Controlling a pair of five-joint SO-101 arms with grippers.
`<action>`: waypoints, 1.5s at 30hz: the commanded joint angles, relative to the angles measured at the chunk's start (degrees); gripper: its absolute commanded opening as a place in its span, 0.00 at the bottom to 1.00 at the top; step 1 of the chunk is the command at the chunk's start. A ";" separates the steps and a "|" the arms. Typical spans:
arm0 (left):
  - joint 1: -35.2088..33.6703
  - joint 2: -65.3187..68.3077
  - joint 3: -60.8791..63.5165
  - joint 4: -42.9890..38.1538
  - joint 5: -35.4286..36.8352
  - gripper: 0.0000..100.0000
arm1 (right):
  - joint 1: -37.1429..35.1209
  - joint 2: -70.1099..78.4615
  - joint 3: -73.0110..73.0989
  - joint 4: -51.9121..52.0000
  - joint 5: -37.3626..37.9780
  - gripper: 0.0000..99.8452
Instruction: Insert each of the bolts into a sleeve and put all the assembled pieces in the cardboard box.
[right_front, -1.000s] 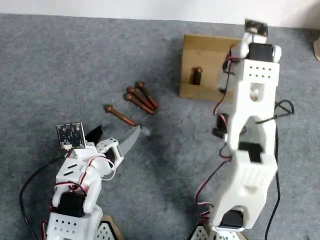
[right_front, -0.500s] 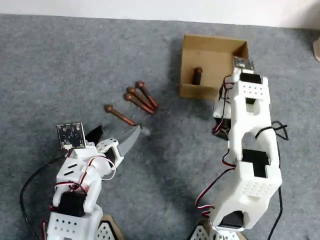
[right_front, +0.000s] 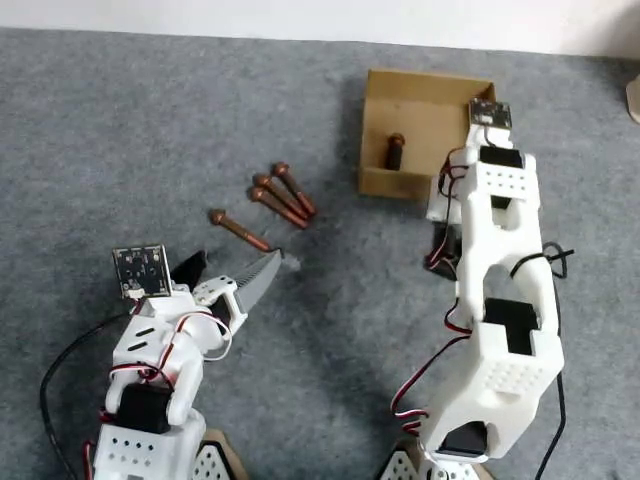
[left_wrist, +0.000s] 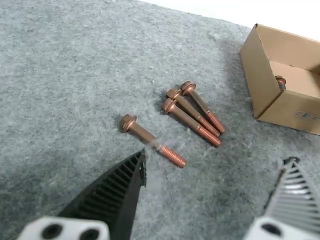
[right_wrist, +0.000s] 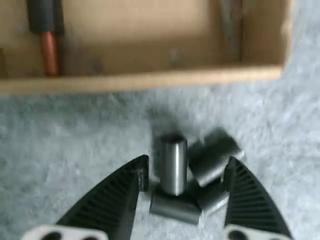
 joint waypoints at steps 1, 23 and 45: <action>-0.75 -0.48 0.92 0.09 -0.53 0.38 | 0.57 -3.30 -0.04 -2.95 0.53 0.21; -0.75 -0.48 0.92 0.09 -0.53 0.38 | 0.57 9.89 -0.22 -2.95 0.35 0.21; -0.75 -0.57 0.92 0.09 -0.53 0.38 | 0.92 9.71 -0.57 3.03 -2.46 0.00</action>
